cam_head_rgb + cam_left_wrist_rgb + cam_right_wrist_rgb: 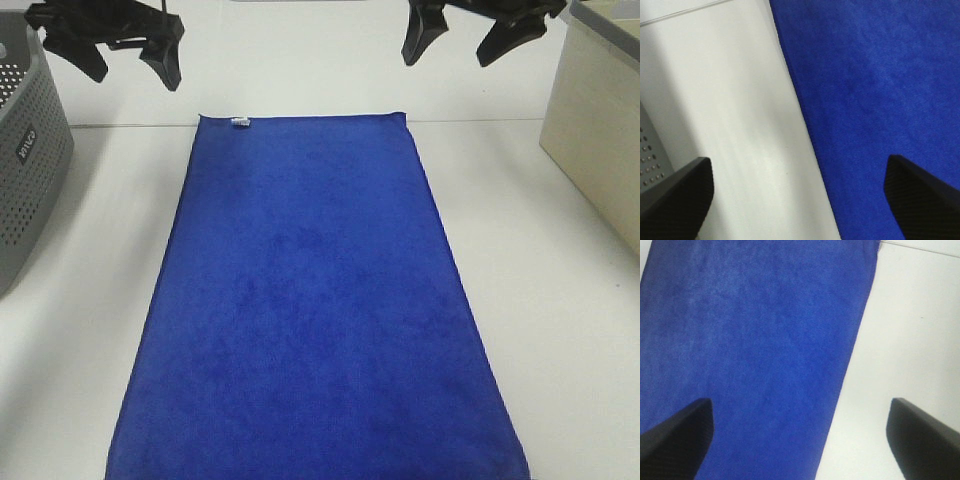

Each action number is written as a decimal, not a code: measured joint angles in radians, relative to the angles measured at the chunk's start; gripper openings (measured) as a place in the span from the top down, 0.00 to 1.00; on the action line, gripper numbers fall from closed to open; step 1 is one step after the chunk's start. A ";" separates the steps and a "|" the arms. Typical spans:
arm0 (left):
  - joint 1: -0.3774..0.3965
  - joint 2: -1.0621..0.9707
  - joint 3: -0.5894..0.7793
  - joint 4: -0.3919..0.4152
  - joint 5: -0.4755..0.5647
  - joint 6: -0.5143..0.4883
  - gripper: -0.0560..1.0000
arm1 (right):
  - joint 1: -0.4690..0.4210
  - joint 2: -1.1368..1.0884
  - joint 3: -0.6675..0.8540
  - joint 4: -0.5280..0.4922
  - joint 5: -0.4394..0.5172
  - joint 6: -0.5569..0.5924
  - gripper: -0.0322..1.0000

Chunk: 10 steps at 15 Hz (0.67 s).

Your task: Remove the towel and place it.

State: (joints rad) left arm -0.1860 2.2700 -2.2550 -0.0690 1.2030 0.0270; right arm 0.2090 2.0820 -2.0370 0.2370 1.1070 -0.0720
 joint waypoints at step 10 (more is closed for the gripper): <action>0.287 -0.301 0.000 0.045 0.010 -0.027 0.13 | -0.152 -0.222 0.000 -0.092 0.111 0.084 0.09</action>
State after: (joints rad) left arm 0.1010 1.9690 -2.2550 -0.0240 1.2130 0.0000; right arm 0.0570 1.8600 -2.0370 0.1450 1.2180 0.0120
